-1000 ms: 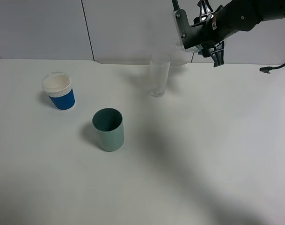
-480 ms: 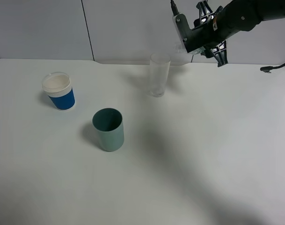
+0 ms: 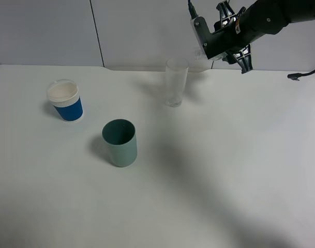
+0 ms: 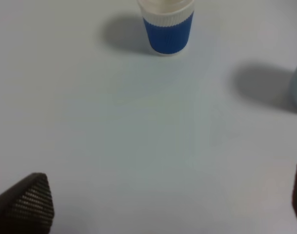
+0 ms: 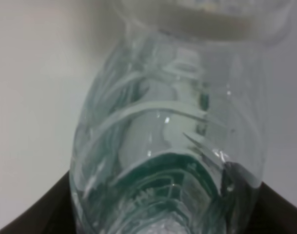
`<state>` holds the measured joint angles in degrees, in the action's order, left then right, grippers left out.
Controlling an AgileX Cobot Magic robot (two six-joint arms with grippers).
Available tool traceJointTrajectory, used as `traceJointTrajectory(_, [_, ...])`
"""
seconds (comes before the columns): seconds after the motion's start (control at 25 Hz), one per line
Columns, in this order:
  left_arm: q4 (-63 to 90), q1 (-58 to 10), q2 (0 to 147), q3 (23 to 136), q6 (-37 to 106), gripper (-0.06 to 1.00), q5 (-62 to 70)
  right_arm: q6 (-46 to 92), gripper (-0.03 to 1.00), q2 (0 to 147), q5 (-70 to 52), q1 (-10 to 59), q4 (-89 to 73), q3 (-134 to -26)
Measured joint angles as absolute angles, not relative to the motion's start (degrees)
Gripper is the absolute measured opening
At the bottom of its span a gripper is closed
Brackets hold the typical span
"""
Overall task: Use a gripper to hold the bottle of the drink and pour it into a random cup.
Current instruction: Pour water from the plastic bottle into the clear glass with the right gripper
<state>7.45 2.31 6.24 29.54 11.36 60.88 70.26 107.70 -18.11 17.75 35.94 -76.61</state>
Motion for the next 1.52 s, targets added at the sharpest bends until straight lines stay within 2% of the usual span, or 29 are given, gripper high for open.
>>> traceJointTrajectory(0.44, [7.5, 2.3, 6.2, 29.5, 11.4, 0.99, 60.9, 68.0, 0.56, 107.8, -18.3, 18.4, 34.4, -76.8])
traceJointTrajectory(0.76, [7.5, 2.3, 6.2, 29.5, 11.4, 0.99, 60.9, 64.4, 0.56, 110.5, -20.7, 20.4, 34.8, -81.2])
traceJointTrajectory(1.52, [7.5, 2.3, 6.2, 29.5, 11.4, 0.99, 60.9, 64.6, 0.56, 112.7, -22.2, 21.4, 39.2, -81.6])
